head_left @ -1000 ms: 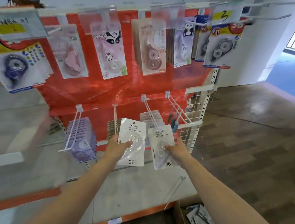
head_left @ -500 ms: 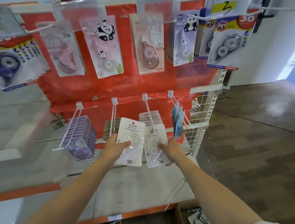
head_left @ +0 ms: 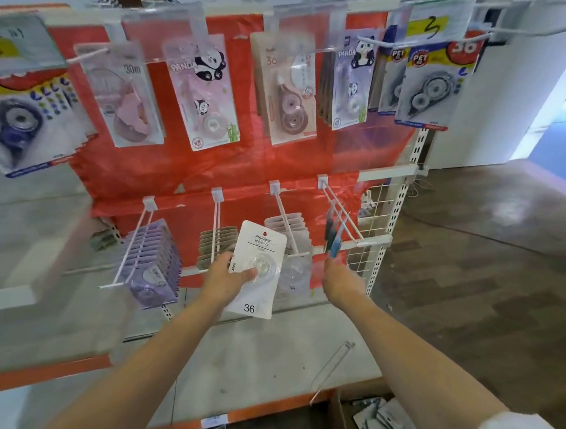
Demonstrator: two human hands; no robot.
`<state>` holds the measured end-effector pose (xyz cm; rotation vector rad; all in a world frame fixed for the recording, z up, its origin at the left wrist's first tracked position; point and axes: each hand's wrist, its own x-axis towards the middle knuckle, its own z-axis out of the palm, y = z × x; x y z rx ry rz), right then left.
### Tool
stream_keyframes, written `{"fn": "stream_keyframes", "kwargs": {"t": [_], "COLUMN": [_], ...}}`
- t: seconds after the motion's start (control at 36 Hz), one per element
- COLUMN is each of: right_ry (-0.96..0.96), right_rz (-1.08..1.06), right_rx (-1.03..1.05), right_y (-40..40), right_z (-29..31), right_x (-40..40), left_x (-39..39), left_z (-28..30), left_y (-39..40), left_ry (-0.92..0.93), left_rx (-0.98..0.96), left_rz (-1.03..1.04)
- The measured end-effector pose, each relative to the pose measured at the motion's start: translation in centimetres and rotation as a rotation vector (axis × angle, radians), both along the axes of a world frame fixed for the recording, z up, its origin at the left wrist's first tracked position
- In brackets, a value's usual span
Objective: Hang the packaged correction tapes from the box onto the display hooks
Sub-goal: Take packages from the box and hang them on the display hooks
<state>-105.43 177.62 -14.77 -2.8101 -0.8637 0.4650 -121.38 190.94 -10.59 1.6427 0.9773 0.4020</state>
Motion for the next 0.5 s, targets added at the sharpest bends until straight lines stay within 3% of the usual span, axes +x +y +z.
{"fn": "stream_keyframes", "kwargs": {"t": [0.11,0.22,0.39,0.5], "right_ry": [-0.015,0.037,0.584,0.737], "right_rz": [0.037,0.019,-0.2,-0.248], "right_rx": [0.057,0.263,0.761,0.902], "right_y": [-0.5,-0.4,-0.4,-1.0], "right_z": [1.6,2.6,3.8,3.1], "right_x": [-1.6,-3.2,-5.6,-6.2], "left_x": [-0.3,-0.4,0.4,0.9], "left_z": [0.1,-0.1,-0.5,-0.6], "left_y": [-0.3,-0.4,-1.4,-2.5], "left_ry": [-0.056,-0.082,-0.078,-0.132], "left_rx": [-0.006,-0.036,-0.111,-0.166], "left_rz": [-0.038,-0.071,-0.098,-0.189]}}
